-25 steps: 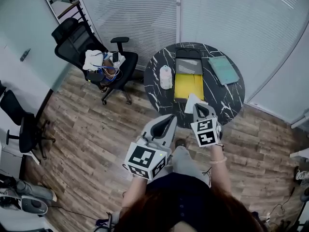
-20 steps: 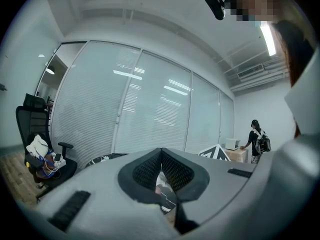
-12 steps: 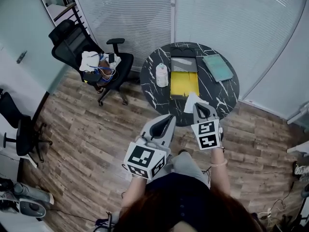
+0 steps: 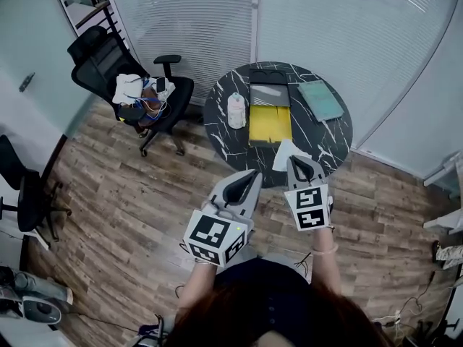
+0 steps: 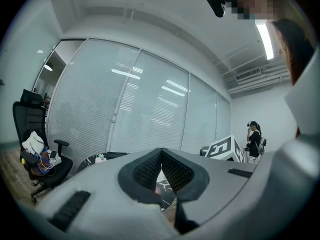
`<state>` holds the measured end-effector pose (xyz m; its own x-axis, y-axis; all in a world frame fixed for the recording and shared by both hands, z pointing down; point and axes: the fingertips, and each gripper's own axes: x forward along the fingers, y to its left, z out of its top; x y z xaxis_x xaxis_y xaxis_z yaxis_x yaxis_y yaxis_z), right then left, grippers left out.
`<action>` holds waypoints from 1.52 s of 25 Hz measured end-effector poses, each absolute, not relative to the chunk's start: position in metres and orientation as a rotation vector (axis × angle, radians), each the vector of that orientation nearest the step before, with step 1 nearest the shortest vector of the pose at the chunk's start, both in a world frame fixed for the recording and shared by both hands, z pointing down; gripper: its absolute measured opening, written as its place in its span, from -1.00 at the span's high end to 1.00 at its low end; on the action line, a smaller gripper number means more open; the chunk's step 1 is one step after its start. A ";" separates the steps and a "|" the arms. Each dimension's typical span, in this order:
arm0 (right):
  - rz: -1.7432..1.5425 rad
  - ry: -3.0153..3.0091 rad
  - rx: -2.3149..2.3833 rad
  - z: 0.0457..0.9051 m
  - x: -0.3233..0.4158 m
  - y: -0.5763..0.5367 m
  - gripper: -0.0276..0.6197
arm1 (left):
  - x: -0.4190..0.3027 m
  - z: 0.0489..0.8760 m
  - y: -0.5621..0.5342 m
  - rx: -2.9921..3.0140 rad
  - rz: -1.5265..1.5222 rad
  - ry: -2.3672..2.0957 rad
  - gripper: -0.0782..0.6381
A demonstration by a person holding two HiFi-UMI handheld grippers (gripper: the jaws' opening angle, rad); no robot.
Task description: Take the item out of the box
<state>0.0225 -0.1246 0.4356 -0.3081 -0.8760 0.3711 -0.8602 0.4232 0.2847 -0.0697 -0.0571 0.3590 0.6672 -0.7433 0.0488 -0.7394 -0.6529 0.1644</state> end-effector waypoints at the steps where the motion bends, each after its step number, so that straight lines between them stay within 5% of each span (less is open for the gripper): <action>1: -0.049 -2.214 1.470 0.434 0.024 -0.123 0.84 | -0.068 0.359 -0.057 2.713 -0.035 -1.215 0.71; 38: -0.136 -2.356 1.493 0.384 0.065 0.002 0.84 | -0.014 0.354 0.049 2.717 0.037 -1.278 0.71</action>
